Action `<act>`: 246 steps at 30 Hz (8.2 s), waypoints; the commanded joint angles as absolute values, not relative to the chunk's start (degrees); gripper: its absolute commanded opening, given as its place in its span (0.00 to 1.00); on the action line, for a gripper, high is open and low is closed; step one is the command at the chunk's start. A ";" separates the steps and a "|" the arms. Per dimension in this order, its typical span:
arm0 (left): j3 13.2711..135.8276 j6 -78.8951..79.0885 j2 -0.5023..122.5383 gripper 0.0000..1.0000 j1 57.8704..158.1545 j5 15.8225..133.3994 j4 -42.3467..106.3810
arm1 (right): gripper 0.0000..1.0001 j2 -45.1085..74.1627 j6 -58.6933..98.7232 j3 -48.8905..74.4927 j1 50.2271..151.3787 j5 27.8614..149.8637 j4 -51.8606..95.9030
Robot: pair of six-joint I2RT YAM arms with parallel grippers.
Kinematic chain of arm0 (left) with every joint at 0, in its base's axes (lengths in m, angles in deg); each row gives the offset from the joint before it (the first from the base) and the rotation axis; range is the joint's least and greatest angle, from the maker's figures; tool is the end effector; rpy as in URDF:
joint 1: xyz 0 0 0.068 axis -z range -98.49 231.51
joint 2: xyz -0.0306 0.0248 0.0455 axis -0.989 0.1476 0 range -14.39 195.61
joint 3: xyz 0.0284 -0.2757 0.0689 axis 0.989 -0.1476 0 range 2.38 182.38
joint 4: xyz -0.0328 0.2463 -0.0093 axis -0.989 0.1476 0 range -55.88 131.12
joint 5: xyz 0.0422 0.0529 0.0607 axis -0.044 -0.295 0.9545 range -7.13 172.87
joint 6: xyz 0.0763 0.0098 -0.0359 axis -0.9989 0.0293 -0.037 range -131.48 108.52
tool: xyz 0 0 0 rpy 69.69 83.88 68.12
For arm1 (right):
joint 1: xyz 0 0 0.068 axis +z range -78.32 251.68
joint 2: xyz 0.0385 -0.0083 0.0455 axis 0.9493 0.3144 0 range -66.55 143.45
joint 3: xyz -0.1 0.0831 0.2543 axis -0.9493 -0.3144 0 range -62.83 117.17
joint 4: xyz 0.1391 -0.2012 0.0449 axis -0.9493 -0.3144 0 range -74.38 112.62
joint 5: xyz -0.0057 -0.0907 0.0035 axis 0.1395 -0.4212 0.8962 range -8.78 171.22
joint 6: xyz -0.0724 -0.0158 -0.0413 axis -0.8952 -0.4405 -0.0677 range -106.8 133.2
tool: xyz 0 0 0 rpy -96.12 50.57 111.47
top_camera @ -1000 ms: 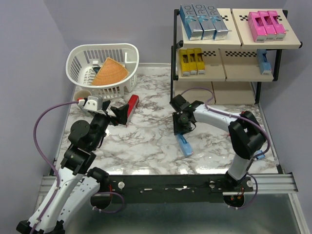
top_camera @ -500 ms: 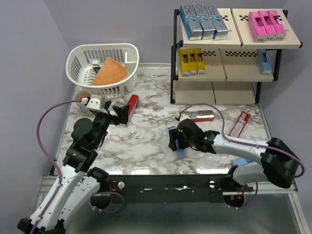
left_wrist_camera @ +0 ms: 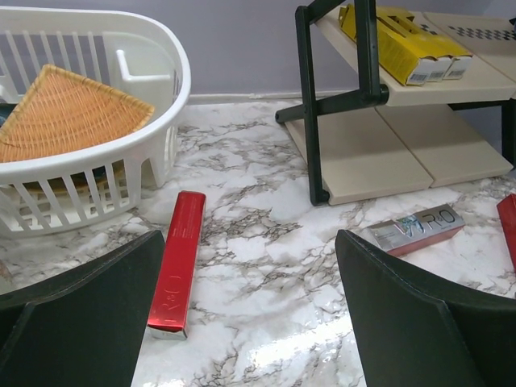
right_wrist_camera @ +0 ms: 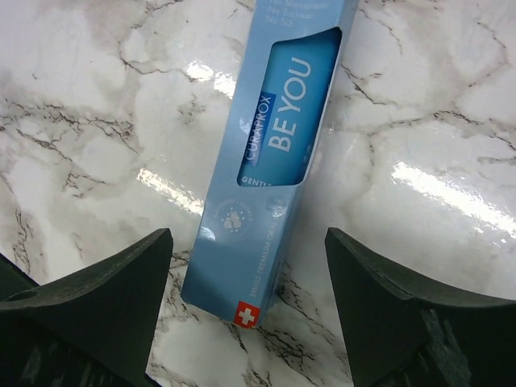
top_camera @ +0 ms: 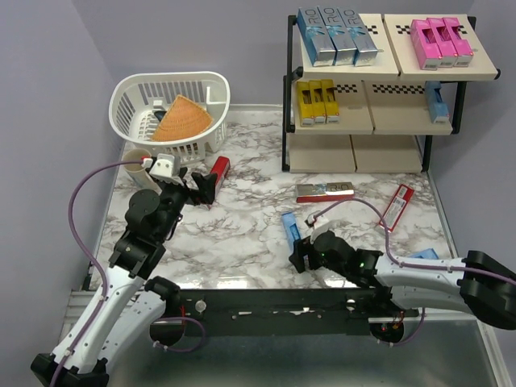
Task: Place and organize the toothpastes onto the shelf
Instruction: Pick up the toothpaste from the center of the board, then place the toothpaste on the shelf, then move the toothpaste to the center of the board.
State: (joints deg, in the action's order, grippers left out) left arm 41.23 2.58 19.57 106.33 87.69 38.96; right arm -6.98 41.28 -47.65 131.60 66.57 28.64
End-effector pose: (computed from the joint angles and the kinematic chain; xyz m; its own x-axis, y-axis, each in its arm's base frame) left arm 0.1513 -0.0630 0.3479 -0.0823 -0.2287 -0.9700 0.3319 0.9115 -0.2431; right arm 0.1173 0.1649 0.1429 -0.6218 -0.1649 -0.7657 -0.5045 0.8320 0.2306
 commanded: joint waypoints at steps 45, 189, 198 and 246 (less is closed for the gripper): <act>41.14 1.35 21.47 0.99 105.95 86.47 38.25 | 0.34 -26.19 35.98 -16.08 132.26 36.05 -15.26; 38.59 2.49 2.13 0.99 115.18 85.42 46.07 | 1.00 -13.55 67.43 -32.42 43.38 68.39 -26.69; 38.50 2.58 3.45 0.99 115.18 85.16 46.16 | 0.86 -7.67 68.75 -31.54 42.85 67.77 -26.52; 34.55 4.51 12.50 0.99 102.34 74.96 39.48 | 0.89 1.50 41.06 -22.38 127.48 56.00 -3.94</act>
State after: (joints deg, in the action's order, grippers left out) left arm 35.50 4.68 12.00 102.83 76.74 41.13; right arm 14.42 40.10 -15.22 124.89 61.32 -10.44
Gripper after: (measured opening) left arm 0.992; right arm 0.830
